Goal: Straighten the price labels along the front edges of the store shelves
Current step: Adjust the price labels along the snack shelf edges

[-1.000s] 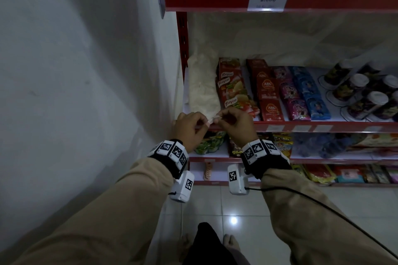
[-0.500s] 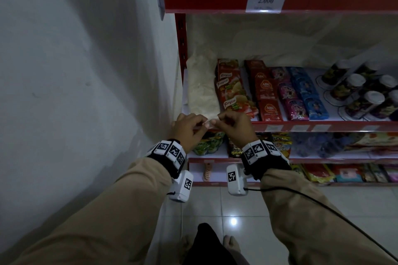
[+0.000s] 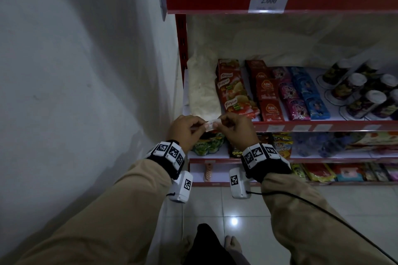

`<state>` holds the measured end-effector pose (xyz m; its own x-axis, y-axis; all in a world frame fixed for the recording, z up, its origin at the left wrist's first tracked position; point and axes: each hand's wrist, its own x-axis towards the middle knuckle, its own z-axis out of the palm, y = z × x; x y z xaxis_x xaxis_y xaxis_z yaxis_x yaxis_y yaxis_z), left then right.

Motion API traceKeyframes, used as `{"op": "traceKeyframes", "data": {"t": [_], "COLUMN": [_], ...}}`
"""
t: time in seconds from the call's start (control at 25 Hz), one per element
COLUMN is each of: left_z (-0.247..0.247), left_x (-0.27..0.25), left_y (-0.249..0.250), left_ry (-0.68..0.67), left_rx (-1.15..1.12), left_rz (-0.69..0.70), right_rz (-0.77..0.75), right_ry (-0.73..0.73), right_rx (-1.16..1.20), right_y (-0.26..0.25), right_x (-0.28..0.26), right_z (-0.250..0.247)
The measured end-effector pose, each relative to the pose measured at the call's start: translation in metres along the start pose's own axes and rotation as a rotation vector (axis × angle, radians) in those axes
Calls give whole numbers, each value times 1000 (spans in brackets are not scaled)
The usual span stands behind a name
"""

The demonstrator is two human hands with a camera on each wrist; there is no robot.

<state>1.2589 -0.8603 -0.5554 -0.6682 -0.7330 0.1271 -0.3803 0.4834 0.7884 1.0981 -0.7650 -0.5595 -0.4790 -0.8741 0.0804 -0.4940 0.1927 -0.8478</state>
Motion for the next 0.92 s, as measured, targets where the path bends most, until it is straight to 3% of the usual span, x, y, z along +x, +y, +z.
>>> {"op": "traceKeyframes", "data": {"t": [0.24, 0.4, 0.56, 0.92], "left_z": [-1, 1, -2, -6], "left_x": [1, 1, 0, -6], "left_y": [-1, 0, 2, -1], "left_ry": [4, 9, -6, -17], "left_rx": [-41, 14, 71, 188], "left_rz": [-59, -11, 10, 86], "right_rz": [-35, -15, -50, -149], "right_ry": [-39, -9, -20, 107], "right_rx": [-90, 0, -32, -135], "right_y": [-5, -8, -10, -5], "right_x": [3, 2, 2, 6], "right_z": [-3, -2, -5, 3]}}
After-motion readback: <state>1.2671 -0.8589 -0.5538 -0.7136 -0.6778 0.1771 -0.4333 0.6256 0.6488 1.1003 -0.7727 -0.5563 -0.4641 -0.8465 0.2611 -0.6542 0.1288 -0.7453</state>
